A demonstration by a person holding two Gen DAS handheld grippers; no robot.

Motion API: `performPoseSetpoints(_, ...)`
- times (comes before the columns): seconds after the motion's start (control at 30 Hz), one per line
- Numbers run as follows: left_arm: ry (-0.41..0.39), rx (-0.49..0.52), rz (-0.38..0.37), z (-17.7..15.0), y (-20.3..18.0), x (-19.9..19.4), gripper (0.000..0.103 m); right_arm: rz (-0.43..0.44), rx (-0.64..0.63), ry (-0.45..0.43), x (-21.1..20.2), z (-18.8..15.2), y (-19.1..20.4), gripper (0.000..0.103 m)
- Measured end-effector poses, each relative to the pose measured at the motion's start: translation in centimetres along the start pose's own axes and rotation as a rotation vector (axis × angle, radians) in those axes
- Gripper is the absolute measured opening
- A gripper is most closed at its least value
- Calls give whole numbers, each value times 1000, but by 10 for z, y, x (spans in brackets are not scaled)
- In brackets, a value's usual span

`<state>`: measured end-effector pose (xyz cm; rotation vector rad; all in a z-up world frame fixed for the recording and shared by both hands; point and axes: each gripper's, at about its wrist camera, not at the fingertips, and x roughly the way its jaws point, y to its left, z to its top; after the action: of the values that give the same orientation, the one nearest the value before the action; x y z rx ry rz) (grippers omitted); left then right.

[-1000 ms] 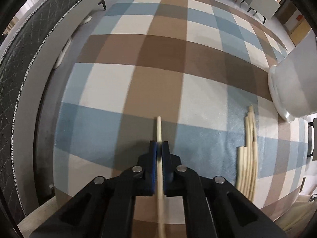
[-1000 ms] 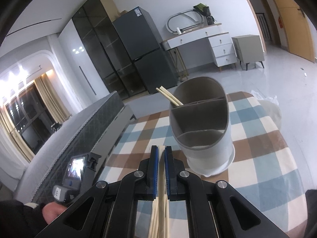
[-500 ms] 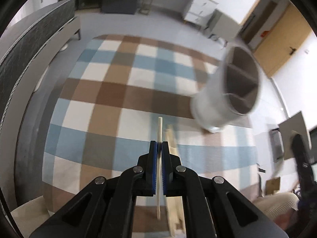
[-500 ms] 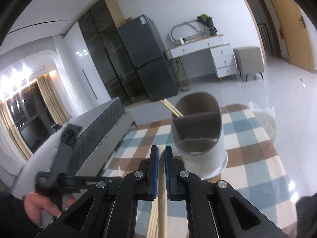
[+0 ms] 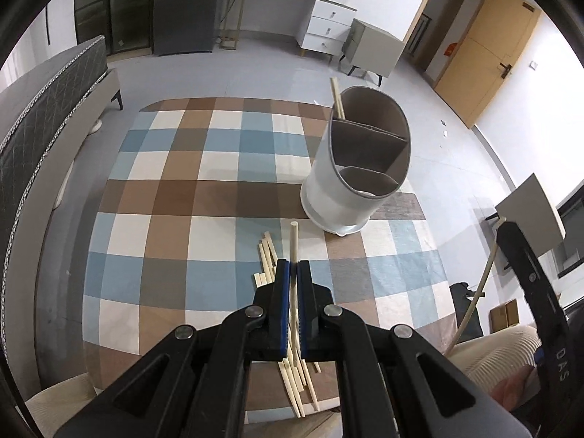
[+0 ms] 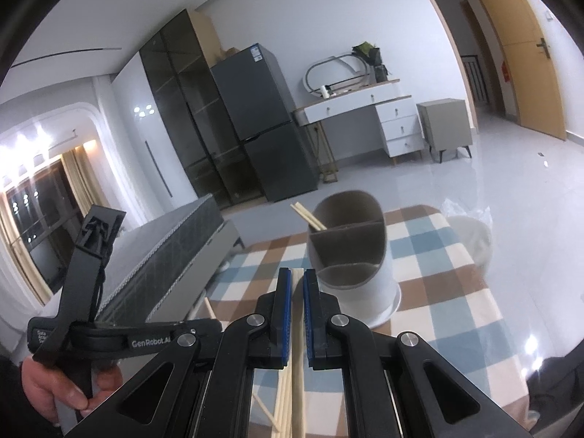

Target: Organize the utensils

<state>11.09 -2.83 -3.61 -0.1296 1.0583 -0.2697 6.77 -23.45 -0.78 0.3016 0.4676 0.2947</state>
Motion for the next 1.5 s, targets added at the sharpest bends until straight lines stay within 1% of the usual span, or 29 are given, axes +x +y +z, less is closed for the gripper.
performPoseSetpoints(0.13,3,3,-19,5,-6,-5,0,-8,7,-18,-3,6,-4,6)
performPoseSetpoints(0.23,-26,16,-48,13,-15,-18,0,-6,16,-46,-4,19,-8,6)
performPoseSetpoints(0.33,-71,26,-84,28,-25,-36,0,-6,-12,-79,-4,37,-7,6)
performPoseSetpoints(0.4,-99,23,-111,41,-31,-46,0,3,-31,-115,-1,56,-8,6)
performPoseSetpoints(0.53,-142,12,-173,81,-45,-64,0,26,-63,-194,9,92,-10,6)
performPoseSetpoints(0.7,-234,21,-189,130,-56,-78,0,35,-103,-251,37,136,-11,6)
performPoseSetpoints(0.73,-246,23,-190,135,-56,-78,0,37,-109,-256,42,141,-11,6)
performPoseSetpoints(0.77,-266,23,-192,147,-57,-77,0,36,-120,-263,50,149,-12,6)
performPoseSetpoints(0.87,-289,11,-199,171,-53,-66,0,45,-131,-284,73,164,-15,6)
performPoseSetpoints(1.0,-278,-12,-200,196,-47,-34,0,32,-130,-295,107,171,-23,6)
performPoseSetpoints(1.1,-269,-19,-184,206,-42,-11,0,16,-95,-301,126,168,-34,6)
performPoseSetpoints(1.3,-261,7,-172,211,-43,18,0,-3,-48,-342,146,161,-54,6)
performPoseSetpoints(1.37,-241,16,-183,210,-44,26,0,-12,-62,-354,151,157,-55,6)
performPoseSetpoints(1.43,-229,18,-178,208,-45,31,0,-11,-78,-357,154,152,-55,6)
performPoseSetpoints(1.5,-228,22,-179,205,-46,33,0,-32,-127,-362,156,145,-52,6)
